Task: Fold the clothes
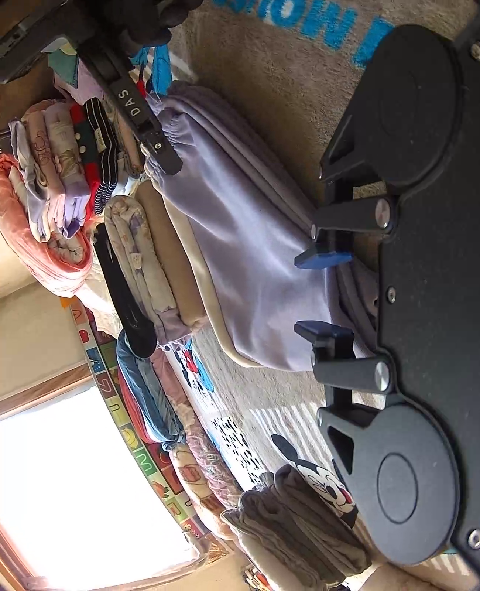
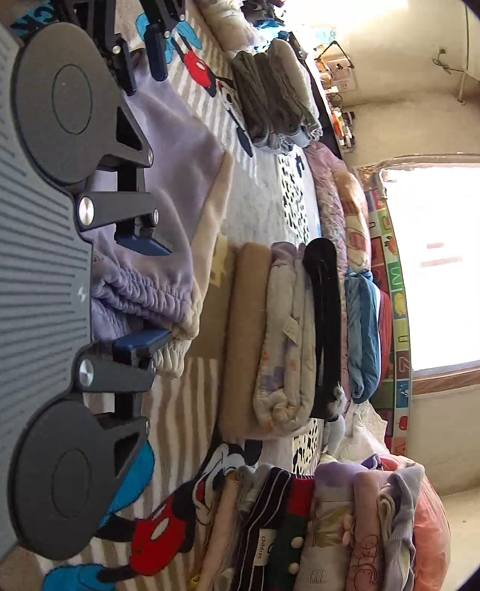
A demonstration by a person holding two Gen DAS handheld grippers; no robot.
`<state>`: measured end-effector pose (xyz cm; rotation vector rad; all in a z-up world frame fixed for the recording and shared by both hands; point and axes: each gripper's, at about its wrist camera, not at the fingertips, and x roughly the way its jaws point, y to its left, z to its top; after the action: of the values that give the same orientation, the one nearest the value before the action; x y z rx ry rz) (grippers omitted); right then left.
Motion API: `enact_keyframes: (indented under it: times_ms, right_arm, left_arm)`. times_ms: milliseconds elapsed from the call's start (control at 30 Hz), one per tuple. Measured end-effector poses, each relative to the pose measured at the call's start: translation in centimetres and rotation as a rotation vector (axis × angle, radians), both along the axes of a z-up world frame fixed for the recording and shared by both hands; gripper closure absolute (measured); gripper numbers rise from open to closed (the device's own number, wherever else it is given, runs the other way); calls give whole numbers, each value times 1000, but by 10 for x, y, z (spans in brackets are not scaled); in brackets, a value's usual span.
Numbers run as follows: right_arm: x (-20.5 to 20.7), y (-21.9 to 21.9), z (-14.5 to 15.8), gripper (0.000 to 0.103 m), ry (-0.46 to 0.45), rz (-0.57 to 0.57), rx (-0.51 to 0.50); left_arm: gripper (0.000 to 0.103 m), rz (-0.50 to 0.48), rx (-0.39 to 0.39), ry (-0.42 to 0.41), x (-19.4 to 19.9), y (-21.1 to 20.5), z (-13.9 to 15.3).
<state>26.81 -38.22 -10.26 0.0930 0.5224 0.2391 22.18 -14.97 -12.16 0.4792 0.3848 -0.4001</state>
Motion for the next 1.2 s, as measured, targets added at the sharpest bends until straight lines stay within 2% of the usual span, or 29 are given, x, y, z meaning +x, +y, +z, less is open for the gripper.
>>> enact_keyframes:
  times_ms: [67,133,233,267,300,367,433,500,533,633,700,833,900,967,1000,1033,1067,1100,1200]
  right_arm:
    - [6,0,-7,59,39,18,39]
    - [3,-5,-8,80,28,20,93]
    - [-9,-21,5,80,-35,7,217]
    - [-13,-29,13,80,-48,2,248]
    - [-11,-37,11,80,-23,-10,267]
    - [1,-49,-11,78,95,-22,307]
    - [-5,-43,-5,74,60,-14,257]
    - [-17,-31,8,58,-22,-22,120]
    - [-21,-28,12,55,-48,-36,84]
    - [-28,-20,19,55,-105,-47,3]
    - [-28,-10,25,55,-167,-32,-62]
    - [-15,7,28,55,-225,105,-57]
    - [-3,13,21,55,-182,132,-47]
    - [15,10,7,55,-45,109,-18]
    - [23,7,-7,57,40,102,-25]
    - [26,5,-17,65,62,105,-39]
    - [26,4,-18,68,60,104,-41]
    - [25,5,-17,68,65,101,-50]
    - [22,9,-19,68,59,106,-73]
  left_arm:
    - [73,7,7,9,2,0,-2]
    - [72,5,0,4,1,0,0]
    - [59,-1,-18,14,1,3,1]
    - [59,-2,-22,31,4,4,1]
    - [59,-7,-25,46,6,5,2]
    - [59,-18,-34,76,10,6,5]
    - [59,-38,-62,96,10,11,15]
    - [59,-44,-113,96,9,17,29]
    - [59,-45,-140,94,10,20,36]
    - [59,-15,-187,81,28,21,53]
    - [59,0,-189,79,49,14,58]
    - [59,11,-221,142,99,0,54]
    - [59,28,-248,190,119,-2,45]
    - [59,47,-203,299,137,-8,27]
    - [58,53,-178,329,143,-10,18]
    - [56,56,-156,338,145,-13,10]
    - [56,63,-152,351,147,-13,8]
    - [56,73,-157,366,149,-13,9]
    - [55,69,-107,348,143,-18,12]
